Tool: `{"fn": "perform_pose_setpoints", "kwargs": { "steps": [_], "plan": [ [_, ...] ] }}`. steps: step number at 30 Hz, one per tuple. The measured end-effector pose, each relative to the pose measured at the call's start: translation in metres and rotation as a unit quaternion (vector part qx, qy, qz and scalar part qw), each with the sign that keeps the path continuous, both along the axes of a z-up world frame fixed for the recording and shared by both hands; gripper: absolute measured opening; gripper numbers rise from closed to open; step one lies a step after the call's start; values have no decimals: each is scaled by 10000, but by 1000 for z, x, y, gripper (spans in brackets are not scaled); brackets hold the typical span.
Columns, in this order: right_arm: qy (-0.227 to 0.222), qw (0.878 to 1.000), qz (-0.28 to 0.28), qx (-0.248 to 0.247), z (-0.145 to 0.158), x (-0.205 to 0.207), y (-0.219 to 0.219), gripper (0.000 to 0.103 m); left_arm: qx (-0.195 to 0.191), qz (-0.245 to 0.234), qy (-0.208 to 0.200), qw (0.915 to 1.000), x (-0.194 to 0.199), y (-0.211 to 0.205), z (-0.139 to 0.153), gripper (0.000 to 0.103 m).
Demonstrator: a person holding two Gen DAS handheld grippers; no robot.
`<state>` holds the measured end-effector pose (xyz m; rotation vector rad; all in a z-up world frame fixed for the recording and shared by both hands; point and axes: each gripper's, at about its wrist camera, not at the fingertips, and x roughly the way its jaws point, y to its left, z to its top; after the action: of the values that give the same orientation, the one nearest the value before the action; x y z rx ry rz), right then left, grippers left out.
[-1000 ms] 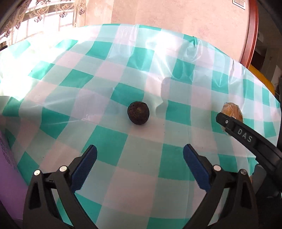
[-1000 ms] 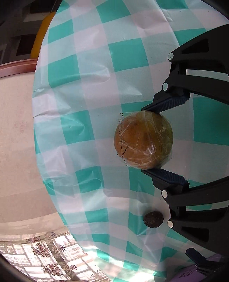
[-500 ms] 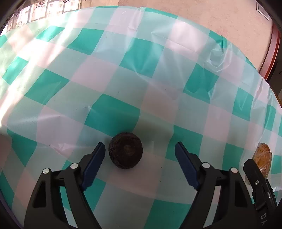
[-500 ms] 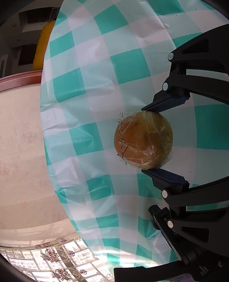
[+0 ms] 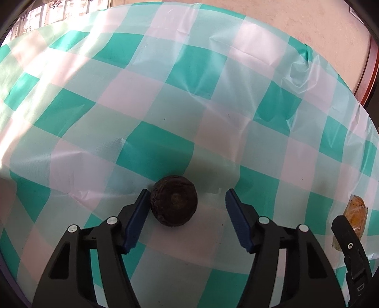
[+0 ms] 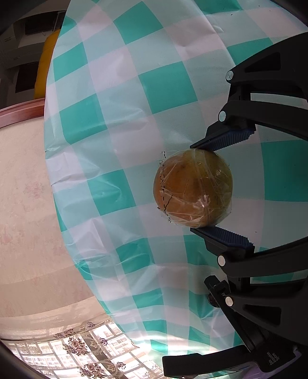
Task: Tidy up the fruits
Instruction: 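Grasp the wrapped pomelo with the right gripper while the left gripper grasps a dark beet, then carry the pomelo and beet over the box with both grippers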
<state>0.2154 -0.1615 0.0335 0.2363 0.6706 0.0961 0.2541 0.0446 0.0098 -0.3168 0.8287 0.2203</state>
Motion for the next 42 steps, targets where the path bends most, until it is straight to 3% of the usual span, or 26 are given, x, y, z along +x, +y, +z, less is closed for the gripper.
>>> {"fn": "perform_pose_setpoints", "kwargs": {
  "steps": [2,3,8,17,28,34,39,42],
  "plan": [
    [-1,10000,0,-11,0,0,0,60,-47,18,-25,10000,0,4,0,49],
    [-2,10000,0,-19,0,0,0,60,-102,7,-42,9999,-1,6,0,35],
    [11,10000,-4,-23,0,0,0,60,-312,97,-272,9991,-8,16,2,35],
    [8,10000,-4,-3,0,1,0,60,83,200,-936,9954,-51,-4,27,34],
    [-30,10000,-10,4,0,-1,0,60,464,80,-1723,9839,-161,-30,65,34],
    [-67,9999,-32,88,1,-2,-3,60,669,-114,-1819,9810,-218,-37,72,35],
    [31,9980,-50,622,-5,-1,-20,60,825,-244,-1801,9799,-264,-34,75,35],
    [59,9965,266,784,-6,-3,-20,60,780,-275,-1805,9801,-289,-27,79,35]
  ]
}}
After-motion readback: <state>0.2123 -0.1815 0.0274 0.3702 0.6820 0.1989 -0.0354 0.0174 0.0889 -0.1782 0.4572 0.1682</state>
